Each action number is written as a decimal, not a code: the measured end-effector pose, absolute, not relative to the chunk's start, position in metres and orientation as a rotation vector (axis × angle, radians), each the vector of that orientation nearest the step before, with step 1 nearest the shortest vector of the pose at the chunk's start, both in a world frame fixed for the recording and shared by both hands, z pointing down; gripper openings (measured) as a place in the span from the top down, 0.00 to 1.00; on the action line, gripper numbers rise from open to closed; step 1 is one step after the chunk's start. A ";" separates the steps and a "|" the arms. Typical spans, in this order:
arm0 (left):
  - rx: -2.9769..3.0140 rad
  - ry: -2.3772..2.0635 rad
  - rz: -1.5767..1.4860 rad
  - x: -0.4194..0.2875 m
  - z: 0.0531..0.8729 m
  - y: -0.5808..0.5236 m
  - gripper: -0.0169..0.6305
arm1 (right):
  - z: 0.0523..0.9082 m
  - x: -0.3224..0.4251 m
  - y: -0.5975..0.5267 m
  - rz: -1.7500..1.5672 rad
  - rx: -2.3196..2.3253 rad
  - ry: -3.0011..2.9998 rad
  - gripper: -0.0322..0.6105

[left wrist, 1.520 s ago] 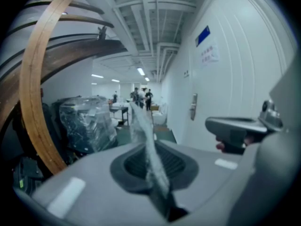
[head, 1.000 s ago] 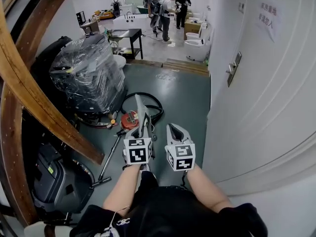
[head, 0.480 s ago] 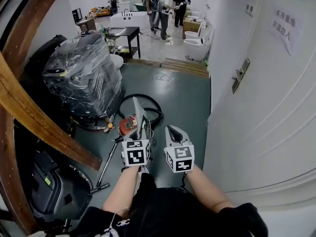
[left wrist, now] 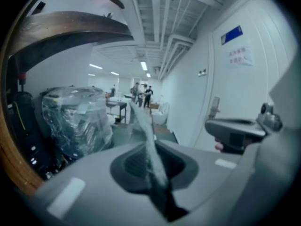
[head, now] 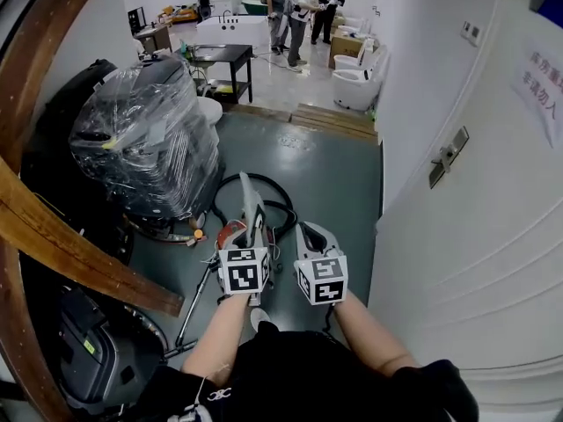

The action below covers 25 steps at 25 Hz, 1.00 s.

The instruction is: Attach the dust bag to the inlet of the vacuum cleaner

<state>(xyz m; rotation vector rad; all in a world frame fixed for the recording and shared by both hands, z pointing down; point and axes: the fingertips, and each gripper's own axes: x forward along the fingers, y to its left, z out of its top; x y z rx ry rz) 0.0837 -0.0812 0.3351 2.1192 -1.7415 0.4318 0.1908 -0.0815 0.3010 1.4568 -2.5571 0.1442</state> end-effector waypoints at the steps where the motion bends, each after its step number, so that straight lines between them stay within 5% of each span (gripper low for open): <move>1: 2.118 -1.739 0.431 0.078 0.334 -0.089 0.93 | 0.300 0.184 -0.089 0.142 1.450 -2.556 0.95; 25: 1.926 -1.827 0.412 -0.075 0.372 -0.189 0.93 | 0.335 0.032 -0.212 0.189 1.225 -2.582 0.95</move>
